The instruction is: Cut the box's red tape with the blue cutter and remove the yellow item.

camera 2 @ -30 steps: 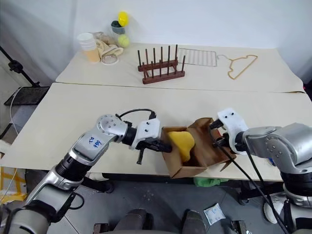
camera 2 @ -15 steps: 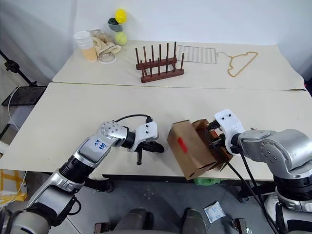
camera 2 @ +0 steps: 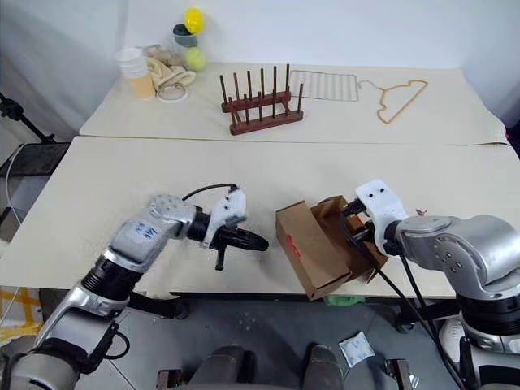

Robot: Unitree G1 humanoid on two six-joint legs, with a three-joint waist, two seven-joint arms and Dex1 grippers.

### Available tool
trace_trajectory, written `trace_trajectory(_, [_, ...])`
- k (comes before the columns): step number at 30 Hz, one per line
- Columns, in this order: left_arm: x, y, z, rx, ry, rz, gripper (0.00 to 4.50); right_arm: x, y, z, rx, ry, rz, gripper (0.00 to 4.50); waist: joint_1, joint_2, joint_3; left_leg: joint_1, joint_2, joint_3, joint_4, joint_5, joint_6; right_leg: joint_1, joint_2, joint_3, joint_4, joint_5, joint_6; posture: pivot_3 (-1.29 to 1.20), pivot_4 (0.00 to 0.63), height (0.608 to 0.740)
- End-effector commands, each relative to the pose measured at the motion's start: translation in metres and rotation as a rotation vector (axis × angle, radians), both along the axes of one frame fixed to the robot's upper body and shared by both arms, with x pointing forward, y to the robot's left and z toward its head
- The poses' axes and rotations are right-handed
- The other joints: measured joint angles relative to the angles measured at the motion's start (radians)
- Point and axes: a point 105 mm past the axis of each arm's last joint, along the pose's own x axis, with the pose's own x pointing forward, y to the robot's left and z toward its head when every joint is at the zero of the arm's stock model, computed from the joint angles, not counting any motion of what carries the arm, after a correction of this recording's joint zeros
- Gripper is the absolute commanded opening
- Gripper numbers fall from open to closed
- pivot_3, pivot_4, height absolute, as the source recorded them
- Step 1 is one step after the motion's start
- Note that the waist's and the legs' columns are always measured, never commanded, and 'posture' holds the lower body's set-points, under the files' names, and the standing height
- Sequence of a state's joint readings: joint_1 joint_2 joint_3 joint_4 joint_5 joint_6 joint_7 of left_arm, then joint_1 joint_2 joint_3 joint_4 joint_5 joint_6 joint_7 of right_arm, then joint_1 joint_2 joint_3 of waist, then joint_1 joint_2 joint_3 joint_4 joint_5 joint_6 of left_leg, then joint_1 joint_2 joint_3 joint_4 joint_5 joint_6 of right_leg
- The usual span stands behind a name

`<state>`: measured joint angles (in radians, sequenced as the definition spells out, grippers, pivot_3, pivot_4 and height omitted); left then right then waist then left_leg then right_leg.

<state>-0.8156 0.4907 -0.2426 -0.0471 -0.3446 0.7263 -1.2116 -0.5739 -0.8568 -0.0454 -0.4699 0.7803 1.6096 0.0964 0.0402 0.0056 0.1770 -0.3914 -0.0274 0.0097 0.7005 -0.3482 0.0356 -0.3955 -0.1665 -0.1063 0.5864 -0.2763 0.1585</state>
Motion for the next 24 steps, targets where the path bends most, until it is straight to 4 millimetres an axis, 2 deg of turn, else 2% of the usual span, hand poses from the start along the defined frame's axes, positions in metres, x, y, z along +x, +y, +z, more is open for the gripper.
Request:
trace_trajectory(1, [-0.002, -0.027, 0.042, -0.145, -0.112, -0.051, 0.00, 0.003, -0.006, 0.022, -0.038, -0.065, -0.006, 0.03, 0.004, 0.000, 0.000, 0.001, -0.001, 0.000, 0.000, 0.000, 0.000, 0.001, 0.000, 0.000, -0.001, 0.000, 0.001, 0.00, 0.150, 0.740])
trace_trajectory(4, [0.007, -0.052, 0.043, -0.171, -0.162, -0.029, 0.00, 0.005, -0.008, 0.034, -0.067, -0.089, -0.002, 0.03, 0.003, 0.000, 0.000, 0.003, -0.005, 0.001, -0.002, 0.000, 0.000, 0.003, 0.000, 0.001, -0.002, 0.001, 0.002, 0.00, 0.150, 0.740])
trace_trajectory(7, [0.012, -0.064, 0.036, -0.151, -0.197, -0.026, 0.00, 0.006, -0.009, 0.040, -0.083, -0.100, 0.003, 0.03, -0.002, -0.001, 0.001, 0.002, -0.005, 0.002, -0.002, 0.000, 0.000, 0.001, 0.001, 0.000, -0.001, 0.001, 0.002, 0.00, 0.150, 0.740])
trace_trajectory(10, [0.013, -0.077, 0.023, -0.113, -0.212, -0.034, 0.00, 0.007, -0.008, 0.047, -0.093, -0.110, 0.012, 0.03, -0.012, -0.001, 0.001, 0.002, -0.005, 0.002, -0.002, 0.000, 0.000, 0.001, 0.001, 0.000, -0.001, 0.001, 0.002, 0.00, 0.150, 0.740])
trace_trajectory(12, [0.012, -0.080, 0.007, -0.039, -0.221, -0.050, 0.00, 0.008, -0.008, 0.054, -0.101, -0.124, 0.020, 0.03, -0.014, -0.001, 0.001, 0.002, -0.005, 0.002, -0.002, 0.000, 0.000, 0.001, 0.001, 0.000, -0.001, 0.001, 0.002, 0.00, 0.150, 0.740])
trace_trajectory(17, [0.014, -0.070, -0.023, 0.104, -0.233, -0.040, 0.00, 0.007, -0.009, 0.059, -0.109, -0.124, 0.027, 0.03, -0.014, -0.001, 0.001, 0.002, -0.004, 0.002, -0.002, 0.000, 0.000, 0.001, 0.001, 0.000, -0.001, 0.001, 0.002, 0.00, 0.150, 0.740])
trace_trajectory(24, [0.017, -0.045, -0.036, 0.177, -0.200, 0.007, 0.00, 0.005, -0.017, 0.049, -0.104, -0.089, -0.001, 0.03, -0.014, -0.001, 0.001, 0.003, -0.003, 0.001, -0.001, 0.000, 0.000, 0.002, 0.001, 0.000, -0.001, 0.001, 0.002, 0.00, 0.150, 0.740])
